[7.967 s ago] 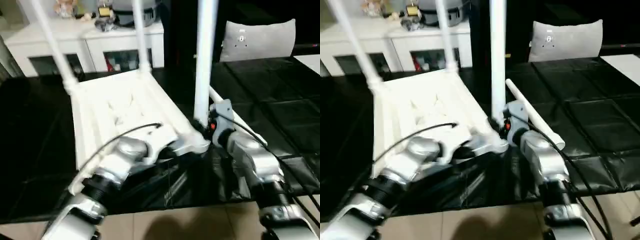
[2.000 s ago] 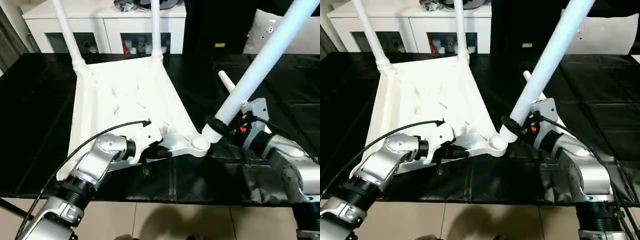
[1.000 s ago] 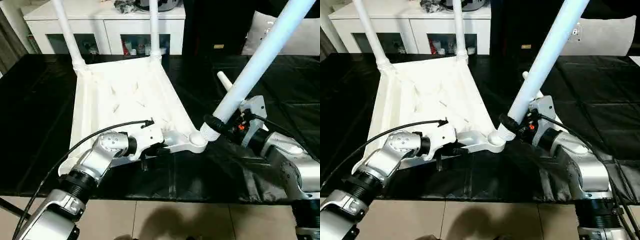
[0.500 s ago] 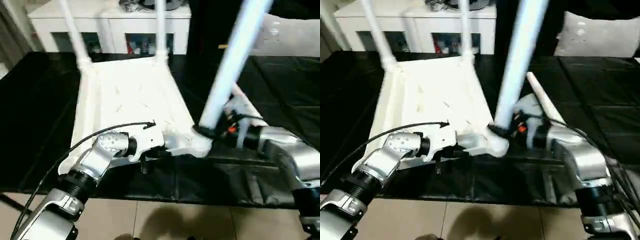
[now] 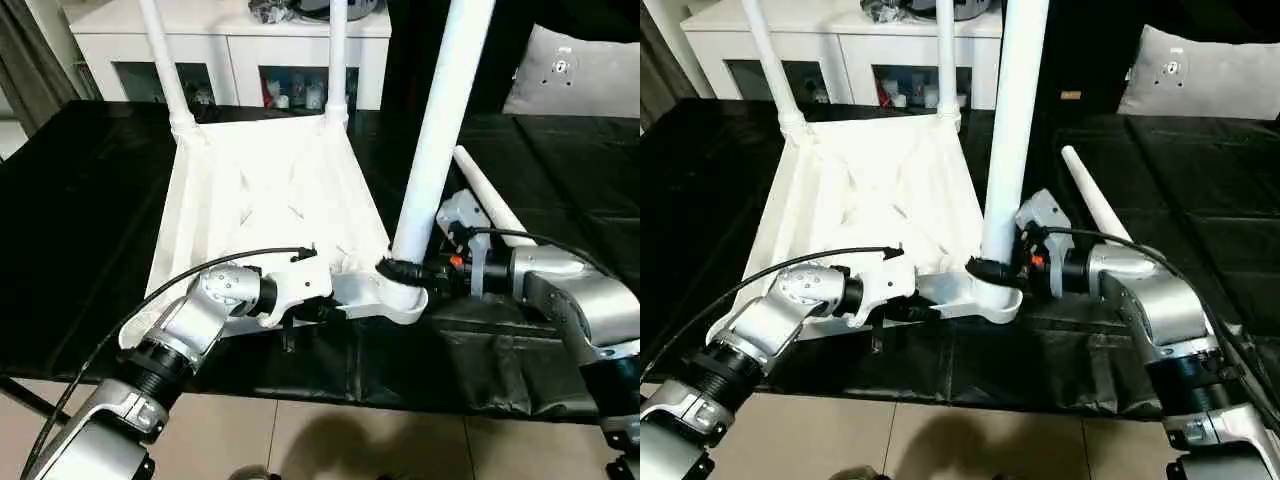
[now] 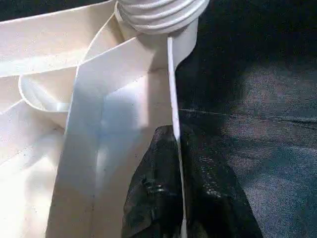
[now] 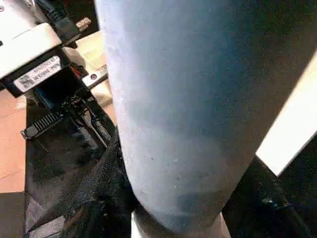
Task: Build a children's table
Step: Insert table leg to table base
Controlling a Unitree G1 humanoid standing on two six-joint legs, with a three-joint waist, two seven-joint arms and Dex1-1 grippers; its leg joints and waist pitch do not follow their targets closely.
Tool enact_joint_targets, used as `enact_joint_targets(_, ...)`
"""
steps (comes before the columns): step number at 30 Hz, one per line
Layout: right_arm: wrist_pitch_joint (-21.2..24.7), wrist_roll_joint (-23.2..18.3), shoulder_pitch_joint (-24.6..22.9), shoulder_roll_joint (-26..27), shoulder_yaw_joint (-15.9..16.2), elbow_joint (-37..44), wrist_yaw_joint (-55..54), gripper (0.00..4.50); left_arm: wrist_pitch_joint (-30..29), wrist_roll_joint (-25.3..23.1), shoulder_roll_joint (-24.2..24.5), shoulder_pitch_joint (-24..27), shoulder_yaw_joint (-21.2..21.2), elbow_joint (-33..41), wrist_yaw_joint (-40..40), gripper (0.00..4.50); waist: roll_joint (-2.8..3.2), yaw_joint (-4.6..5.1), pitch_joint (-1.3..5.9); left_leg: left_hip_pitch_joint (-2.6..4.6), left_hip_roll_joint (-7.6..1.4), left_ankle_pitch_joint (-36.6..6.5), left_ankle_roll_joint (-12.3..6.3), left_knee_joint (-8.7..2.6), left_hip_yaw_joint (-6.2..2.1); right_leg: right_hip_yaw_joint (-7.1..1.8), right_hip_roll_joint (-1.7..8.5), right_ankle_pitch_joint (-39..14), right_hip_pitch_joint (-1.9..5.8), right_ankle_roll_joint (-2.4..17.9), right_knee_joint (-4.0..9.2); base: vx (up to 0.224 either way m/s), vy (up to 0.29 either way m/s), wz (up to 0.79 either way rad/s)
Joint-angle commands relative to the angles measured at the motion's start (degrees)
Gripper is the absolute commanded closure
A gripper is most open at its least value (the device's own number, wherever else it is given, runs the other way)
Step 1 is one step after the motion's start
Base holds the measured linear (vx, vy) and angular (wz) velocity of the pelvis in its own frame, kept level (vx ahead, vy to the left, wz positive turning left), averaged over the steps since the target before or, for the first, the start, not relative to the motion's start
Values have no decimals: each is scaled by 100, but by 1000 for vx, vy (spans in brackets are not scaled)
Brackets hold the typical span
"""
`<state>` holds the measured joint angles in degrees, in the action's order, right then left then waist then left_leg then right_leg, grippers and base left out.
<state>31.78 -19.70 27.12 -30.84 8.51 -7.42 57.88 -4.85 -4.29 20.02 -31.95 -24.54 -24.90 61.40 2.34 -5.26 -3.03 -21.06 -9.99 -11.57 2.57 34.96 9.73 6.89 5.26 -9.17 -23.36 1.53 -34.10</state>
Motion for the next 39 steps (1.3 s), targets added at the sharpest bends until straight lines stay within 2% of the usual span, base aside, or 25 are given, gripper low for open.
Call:
enact_joint_targets(1, -5, -63, 136, 17, 11, 30, 130, 263, -72, -79, 65, 73, -150, 131, 205, 450, -101, -3, 445, 6, -300, -528, -418, -359, -81, -343, 398, -1468, 380, 935, 388, 0, 0, 0)
enact_joint_targets(9, -95, 150, 328, 127, 206, -331, 128, 263, -241, -66, 140, 101, -203, 259, 333, 450, -101, 9, 439, 24, -306, -593, -371, -366, -80, -344, 397, -1521, 367, 999, 384, 0, 0, 0)
enact_joint_targets(11, -101, 220, 368, 90, 260, -389, 162, 263, -258, -70, 146, 104, -203, 267, 335, 450, -116, 6, 438, 13, -305, -563, -368, -366, -79, -347, 397, -1482, 374, 997, 376, 0, 0, 0)
enact_joint_targets(20, 129, 61, 302, -257, 246, -211, 659, 263, -275, -157, 203, 112, -176, 207, 259, 450, -135, -2, 438, 0, -296, -518, -463, -352, -74, -343, 395, -1533, 390, 951, 385, 0, 0, 0)
enact_joint_targets(25, 48, 172, 316, -200, 237, -397, 582, 263, -290, -153, 179, 112, -190, 223, 256, 450, -124, 7, 437, 9, -302, -573, -422, -356, -79, -337, 393, -1643, 375, 930, 398, 0, 0, 0)
enact_joint_targets(32, -102, 218, 373, 93, 114, -795, 271, 263, -283, -155, 176, 104, -194, 233, 245, 450, -128, 15, 450, 10, -296, -548, -394, -354, -76, -340, 391, -1507, 378, 993, 381, 0, 0, 0)
enact_joint_targets(39, -73, -86, 231, 324, -172, -909, 237, 263, -283, -159, 182, 116, -183, 223, 228, 450, -106, 12, 445, 12, -299, -626, -373, -361, -79, -334, 396, -1551, 381, 986, 397, 0, 0, 0)
